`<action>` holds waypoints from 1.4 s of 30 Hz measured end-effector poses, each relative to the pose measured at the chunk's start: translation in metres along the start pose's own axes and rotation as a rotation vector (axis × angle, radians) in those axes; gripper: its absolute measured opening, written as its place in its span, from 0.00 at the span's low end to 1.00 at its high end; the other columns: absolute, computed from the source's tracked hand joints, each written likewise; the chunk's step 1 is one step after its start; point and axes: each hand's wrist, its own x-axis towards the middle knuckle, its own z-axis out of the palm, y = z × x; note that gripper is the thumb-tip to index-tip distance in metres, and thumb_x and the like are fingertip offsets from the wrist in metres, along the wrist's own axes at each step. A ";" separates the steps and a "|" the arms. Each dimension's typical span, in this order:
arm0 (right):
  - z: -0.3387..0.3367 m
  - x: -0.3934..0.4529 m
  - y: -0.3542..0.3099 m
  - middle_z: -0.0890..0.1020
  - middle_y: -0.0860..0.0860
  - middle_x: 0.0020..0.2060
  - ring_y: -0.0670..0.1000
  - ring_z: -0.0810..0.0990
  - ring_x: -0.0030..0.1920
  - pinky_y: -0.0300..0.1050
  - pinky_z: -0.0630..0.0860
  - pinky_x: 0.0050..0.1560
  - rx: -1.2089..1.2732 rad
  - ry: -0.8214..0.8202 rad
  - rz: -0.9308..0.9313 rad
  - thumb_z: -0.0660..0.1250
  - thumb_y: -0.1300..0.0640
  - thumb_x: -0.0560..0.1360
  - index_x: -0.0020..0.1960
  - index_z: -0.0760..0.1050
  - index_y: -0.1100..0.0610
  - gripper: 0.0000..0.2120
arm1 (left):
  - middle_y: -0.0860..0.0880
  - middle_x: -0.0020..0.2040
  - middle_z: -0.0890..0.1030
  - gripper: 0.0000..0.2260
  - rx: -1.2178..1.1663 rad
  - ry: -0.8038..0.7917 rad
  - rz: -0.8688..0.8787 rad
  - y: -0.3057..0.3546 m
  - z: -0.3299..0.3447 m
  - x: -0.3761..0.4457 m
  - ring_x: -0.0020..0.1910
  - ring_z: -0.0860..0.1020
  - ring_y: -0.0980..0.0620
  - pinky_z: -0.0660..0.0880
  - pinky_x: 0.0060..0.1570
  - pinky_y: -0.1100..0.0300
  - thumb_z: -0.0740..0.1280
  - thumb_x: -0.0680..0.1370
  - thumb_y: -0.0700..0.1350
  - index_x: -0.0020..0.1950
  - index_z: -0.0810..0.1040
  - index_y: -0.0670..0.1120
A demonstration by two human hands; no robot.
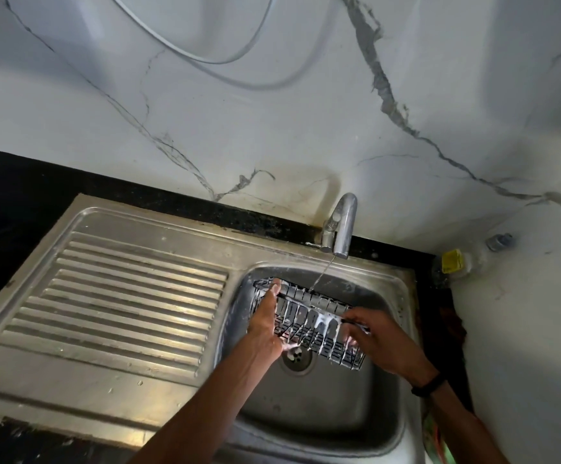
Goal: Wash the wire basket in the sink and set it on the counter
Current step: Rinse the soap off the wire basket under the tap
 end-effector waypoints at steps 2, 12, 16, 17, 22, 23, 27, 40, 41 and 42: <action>-0.003 0.007 0.002 0.84 0.47 0.37 0.44 0.83 0.36 0.40 0.78 0.41 0.032 0.046 0.030 0.66 0.63 0.81 0.46 0.80 0.56 0.07 | 0.40 0.82 0.60 0.37 -0.008 -0.015 0.023 0.000 -0.003 -0.001 0.74 0.67 0.32 0.73 0.68 0.34 0.76 0.73 0.62 0.78 0.69 0.49; -0.029 0.011 0.022 0.85 0.49 0.33 0.42 0.81 0.37 0.40 0.74 0.43 0.262 0.070 0.279 0.68 0.67 0.79 0.44 0.83 0.61 0.08 | 0.36 0.52 0.83 0.11 -0.221 -0.218 0.091 0.017 0.040 -0.009 0.48 0.84 0.42 0.79 0.58 0.49 0.57 0.86 0.34 0.56 0.78 0.35; -0.034 0.015 0.024 0.84 0.49 0.32 0.53 0.77 0.38 0.48 0.71 0.45 0.302 0.064 0.363 0.69 0.66 0.79 0.39 0.82 0.58 0.11 | 0.34 0.50 0.85 0.09 -0.196 -0.335 -0.015 0.025 0.095 0.004 0.45 0.86 0.40 0.82 0.57 0.49 0.61 0.84 0.32 0.59 0.78 0.31; -0.037 0.016 0.026 0.84 0.49 0.31 0.54 0.77 0.38 0.49 0.71 0.45 0.316 0.069 0.382 0.69 0.67 0.78 0.38 0.82 0.57 0.12 | 0.33 0.52 0.85 0.10 -0.133 -0.360 -0.032 0.026 0.104 0.008 0.45 0.87 0.40 0.84 0.50 0.50 0.61 0.83 0.31 0.63 0.77 0.30; -0.040 0.027 0.029 0.84 0.65 0.35 0.56 0.76 0.37 0.51 0.69 0.43 0.316 0.026 0.440 0.73 0.57 0.73 0.34 0.84 0.57 0.09 | 0.40 0.49 0.86 0.11 0.365 -0.466 0.116 0.038 0.118 0.018 0.26 0.82 0.56 0.70 0.19 0.68 0.59 0.82 0.28 0.64 0.75 0.29; -0.039 0.029 0.028 0.85 0.65 0.36 0.57 0.76 0.37 0.51 0.69 0.43 0.297 0.009 0.459 0.74 0.54 0.71 0.34 0.85 0.56 0.09 | 0.43 0.44 0.86 0.11 0.459 -0.452 0.195 0.038 0.119 0.020 0.25 0.80 0.59 0.69 0.19 0.69 0.57 0.82 0.26 0.60 0.75 0.30; -0.042 0.040 0.020 0.84 0.65 0.36 0.55 0.76 0.36 0.49 0.69 0.43 0.247 -0.062 0.476 0.73 0.44 0.66 0.35 0.86 0.53 0.13 | 0.39 0.48 0.85 0.08 0.801 -0.333 0.581 0.031 0.124 0.034 0.30 0.77 0.53 0.73 0.28 0.62 0.72 0.80 0.40 0.56 0.79 0.37; -0.063 0.084 -0.017 0.86 0.62 0.35 0.54 0.83 0.37 0.55 0.81 0.51 0.119 -0.117 0.450 0.70 0.67 0.72 0.37 0.86 0.65 0.08 | 0.40 0.37 0.83 0.09 0.454 -0.403 0.205 0.039 0.112 0.058 0.29 0.82 0.50 0.77 0.23 0.63 0.60 0.86 0.37 0.56 0.78 0.33; -0.063 0.084 -0.018 0.86 0.63 0.36 0.54 0.83 0.37 0.56 0.81 0.52 0.114 -0.116 0.459 0.69 0.68 0.72 0.37 0.85 0.66 0.08 | 0.40 0.37 0.84 0.10 0.455 -0.434 0.179 0.039 0.116 0.058 0.29 0.84 0.50 0.79 0.24 0.62 0.59 0.86 0.38 0.56 0.78 0.33; -0.065 0.082 -0.017 0.87 0.63 0.39 0.53 0.82 0.38 0.52 0.81 0.50 0.103 -0.113 0.480 0.70 0.69 0.72 0.39 0.85 0.68 0.07 | 0.41 0.37 0.85 0.11 0.473 -0.470 0.155 0.038 0.121 0.058 0.31 0.85 0.49 0.81 0.27 0.60 0.59 0.86 0.38 0.53 0.79 0.35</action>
